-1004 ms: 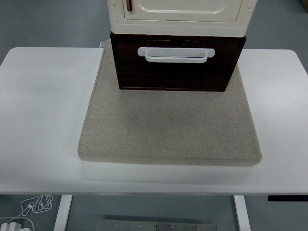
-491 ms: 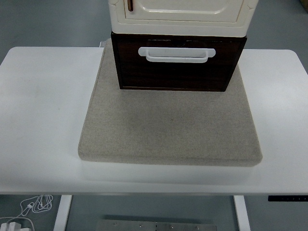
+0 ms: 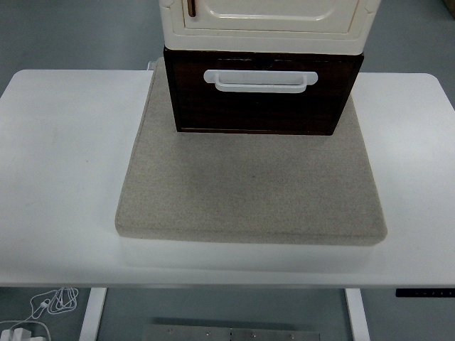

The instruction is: Open the drawer under the combination cabinet

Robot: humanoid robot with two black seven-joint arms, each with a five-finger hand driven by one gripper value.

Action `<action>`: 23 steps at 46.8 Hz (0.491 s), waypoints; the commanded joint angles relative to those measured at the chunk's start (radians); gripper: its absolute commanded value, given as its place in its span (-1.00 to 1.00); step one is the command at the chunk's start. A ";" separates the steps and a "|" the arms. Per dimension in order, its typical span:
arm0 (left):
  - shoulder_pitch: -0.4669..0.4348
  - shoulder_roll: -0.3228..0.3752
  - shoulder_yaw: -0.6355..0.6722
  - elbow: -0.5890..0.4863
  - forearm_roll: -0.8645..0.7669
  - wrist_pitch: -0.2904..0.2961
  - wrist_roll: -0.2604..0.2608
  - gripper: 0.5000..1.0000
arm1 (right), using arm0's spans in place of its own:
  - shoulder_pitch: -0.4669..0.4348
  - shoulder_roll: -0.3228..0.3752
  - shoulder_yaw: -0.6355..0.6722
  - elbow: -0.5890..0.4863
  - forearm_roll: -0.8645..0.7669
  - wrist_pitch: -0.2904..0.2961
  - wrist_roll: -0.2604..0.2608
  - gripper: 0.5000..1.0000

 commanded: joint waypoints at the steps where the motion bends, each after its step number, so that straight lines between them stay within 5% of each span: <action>1: -0.003 -0.004 0.001 0.001 0.002 0.000 0.001 1.00 | 0.000 0.000 0.000 0.000 -0.001 0.000 0.000 0.71; 20: -0.007 -0.194 0.003 0.104 0.040 0.000 0.008 1.00 | 0.000 0.000 0.000 0.000 -0.001 0.000 0.001 0.71; 23: -0.004 -0.233 0.004 0.101 0.040 0.046 0.040 1.00 | 0.000 0.000 0.000 0.000 -0.001 0.000 0.000 0.71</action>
